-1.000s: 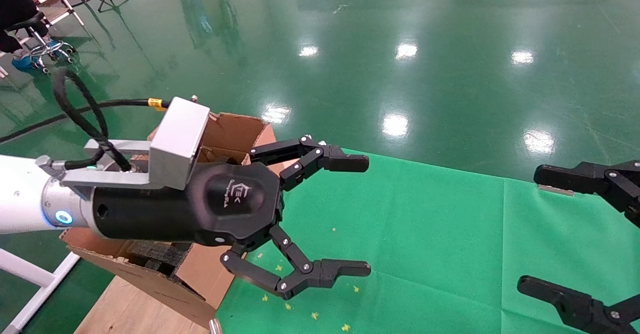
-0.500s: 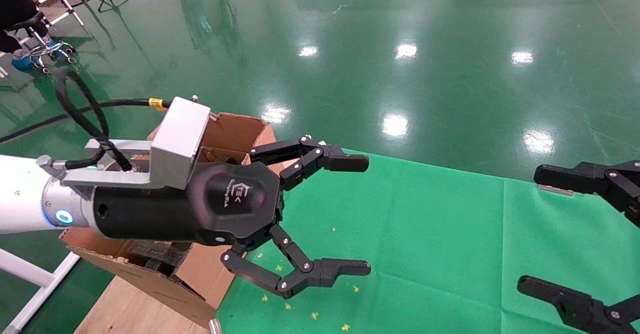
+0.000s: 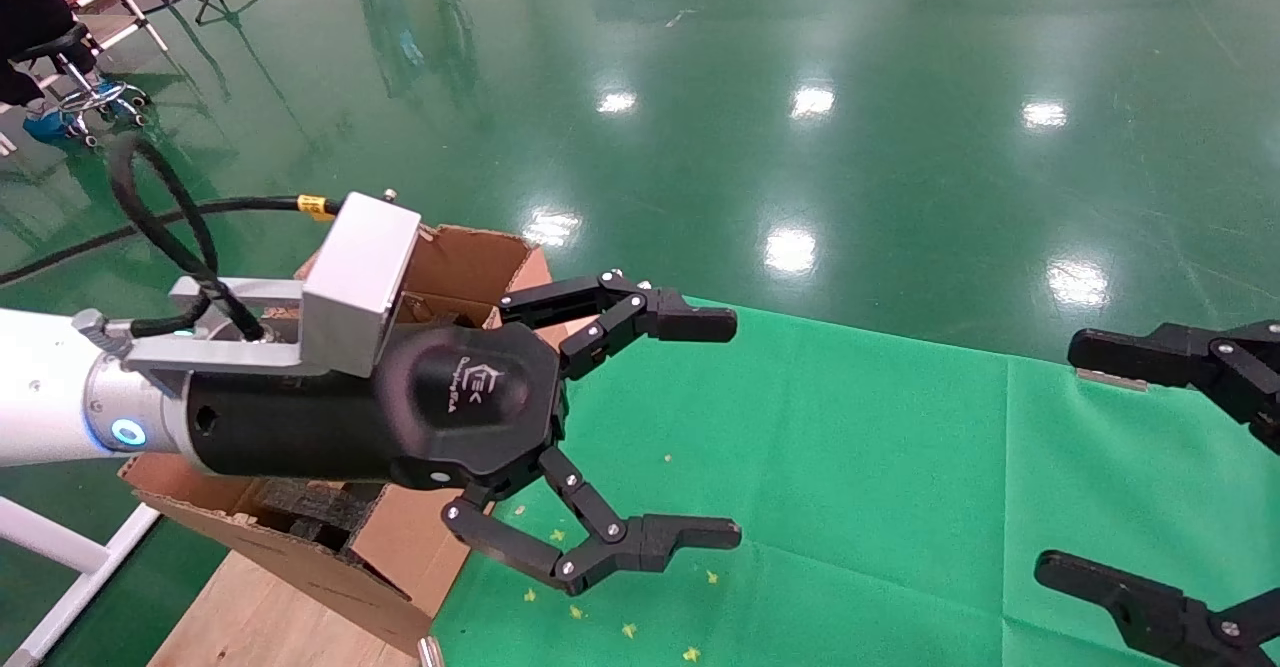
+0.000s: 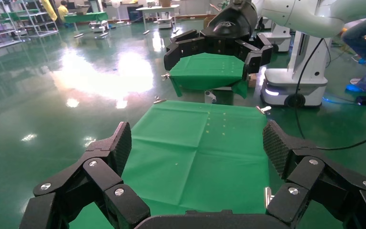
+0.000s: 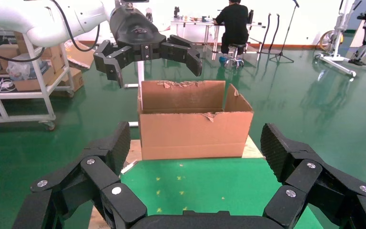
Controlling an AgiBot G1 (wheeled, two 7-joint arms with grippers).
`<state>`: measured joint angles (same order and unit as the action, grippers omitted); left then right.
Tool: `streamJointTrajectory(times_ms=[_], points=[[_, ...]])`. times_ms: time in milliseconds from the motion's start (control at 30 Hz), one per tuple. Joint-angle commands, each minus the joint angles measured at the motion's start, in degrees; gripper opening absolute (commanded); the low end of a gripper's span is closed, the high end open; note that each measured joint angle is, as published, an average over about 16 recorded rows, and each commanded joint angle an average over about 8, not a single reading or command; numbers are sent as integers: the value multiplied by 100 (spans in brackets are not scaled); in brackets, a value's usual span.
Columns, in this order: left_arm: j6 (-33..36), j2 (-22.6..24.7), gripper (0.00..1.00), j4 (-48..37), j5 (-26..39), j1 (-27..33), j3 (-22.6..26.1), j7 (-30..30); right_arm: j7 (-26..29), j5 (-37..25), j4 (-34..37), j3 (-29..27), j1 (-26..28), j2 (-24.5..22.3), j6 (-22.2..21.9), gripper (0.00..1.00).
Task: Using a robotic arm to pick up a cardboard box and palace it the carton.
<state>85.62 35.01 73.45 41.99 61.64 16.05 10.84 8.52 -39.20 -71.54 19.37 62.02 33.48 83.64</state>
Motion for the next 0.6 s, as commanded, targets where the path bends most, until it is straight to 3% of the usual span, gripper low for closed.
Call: streamJointTrajectory(times_ms=[33, 600], points=[[0, 0, 100, 0, 1, 1, 0, 0, 0, 0, 0, 0, 0, 0, 0, 100], [0, 0, 100, -1, 3, 1, 0, 0, 0, 0, 0, 0, 0, 0, 0, 100]])
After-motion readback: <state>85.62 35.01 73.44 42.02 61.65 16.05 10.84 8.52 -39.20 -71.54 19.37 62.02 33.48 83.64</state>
